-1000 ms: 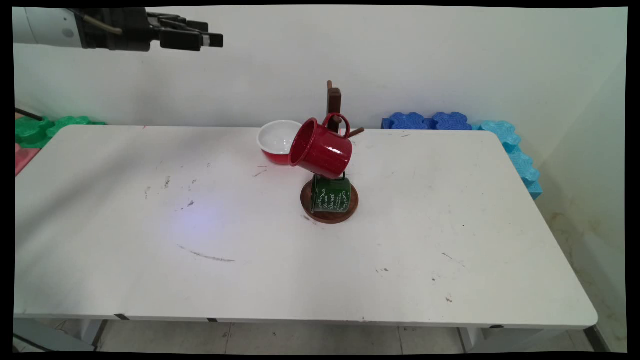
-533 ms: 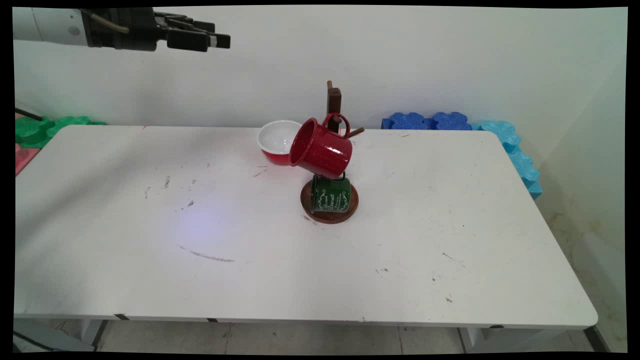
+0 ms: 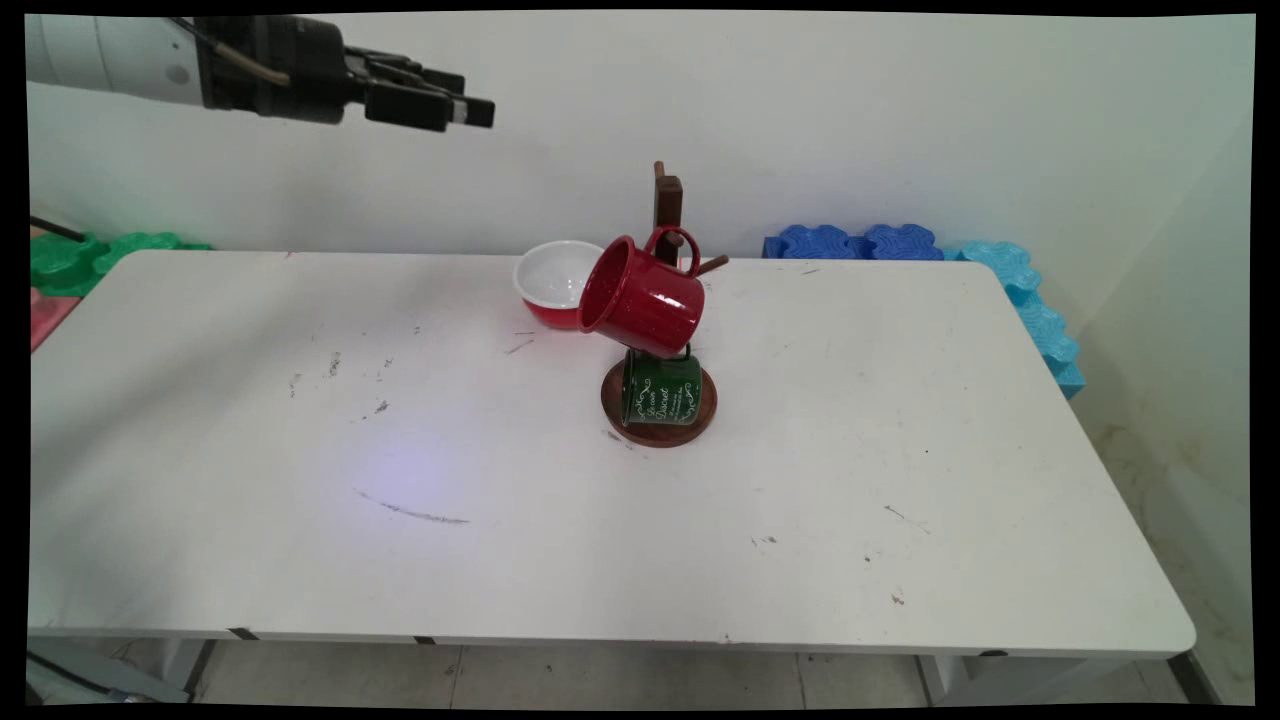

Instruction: Pick up the red mug from the rack

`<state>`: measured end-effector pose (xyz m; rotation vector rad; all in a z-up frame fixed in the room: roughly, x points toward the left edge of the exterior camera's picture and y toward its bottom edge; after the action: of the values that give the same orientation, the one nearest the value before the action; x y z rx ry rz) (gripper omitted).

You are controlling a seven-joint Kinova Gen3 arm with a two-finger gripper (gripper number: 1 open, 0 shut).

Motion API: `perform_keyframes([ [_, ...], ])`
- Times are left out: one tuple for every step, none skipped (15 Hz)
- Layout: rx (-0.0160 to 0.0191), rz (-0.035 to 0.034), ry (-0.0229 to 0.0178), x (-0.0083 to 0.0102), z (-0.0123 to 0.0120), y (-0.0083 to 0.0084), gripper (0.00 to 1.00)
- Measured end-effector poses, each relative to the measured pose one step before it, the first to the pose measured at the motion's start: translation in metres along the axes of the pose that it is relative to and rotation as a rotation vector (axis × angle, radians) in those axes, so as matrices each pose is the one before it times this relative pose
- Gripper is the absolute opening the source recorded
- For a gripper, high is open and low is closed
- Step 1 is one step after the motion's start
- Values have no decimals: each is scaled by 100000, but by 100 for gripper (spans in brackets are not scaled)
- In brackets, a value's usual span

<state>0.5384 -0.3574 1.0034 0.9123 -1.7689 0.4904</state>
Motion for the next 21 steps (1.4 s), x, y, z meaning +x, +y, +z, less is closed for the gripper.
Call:
perform_keyframes([
  [-793, -298, -1027, -21, 272, 400, 100],
  [-1014, -327, -1317, -32, 363, 502, 100],
  [-871, -221, -1215, -38, 306, 449, 100],
  [-534, -149, -811, -35, 199, 293, 100],
  [-999, -225, -1406, -44, 374, 560, 100],
  [-777, -196, -1156, -40, 326, 464, 100],
  [-883, -211, -1356, -59, 383, 569, 100],
  [-852, -245, -1332, -48, 401, 585, 100],
  [-669, -403, -955, -23, 343, 488, 100],
  [-703, -714, -912, -20, 411, 556, 100],
  [-755, -785, -981, -20, 450, 587, 100],
  [-568, -655, -768, -12, 376, 465, 100],
  [-599, -785, -926, -13, 460, 540, 100],
  [-347, -819, -946, 1, 452, 484, 100],
  [-209, -746, -819, 5, 383, 388, 100],
  [-123, -917, -993, 7, 430, 423, 100],
  [-42, -897, -899, 15, 348, 338, 100],
  [-48, -1092, -1038, 12, 366, 375, 100],
  [15, -1187, -1074, 8, 332, 353, 100],
  [54, -1237, -1054, -11, 289, 342, 100],
  [62, -1001, -858, -9, 226, 280, 100],
])
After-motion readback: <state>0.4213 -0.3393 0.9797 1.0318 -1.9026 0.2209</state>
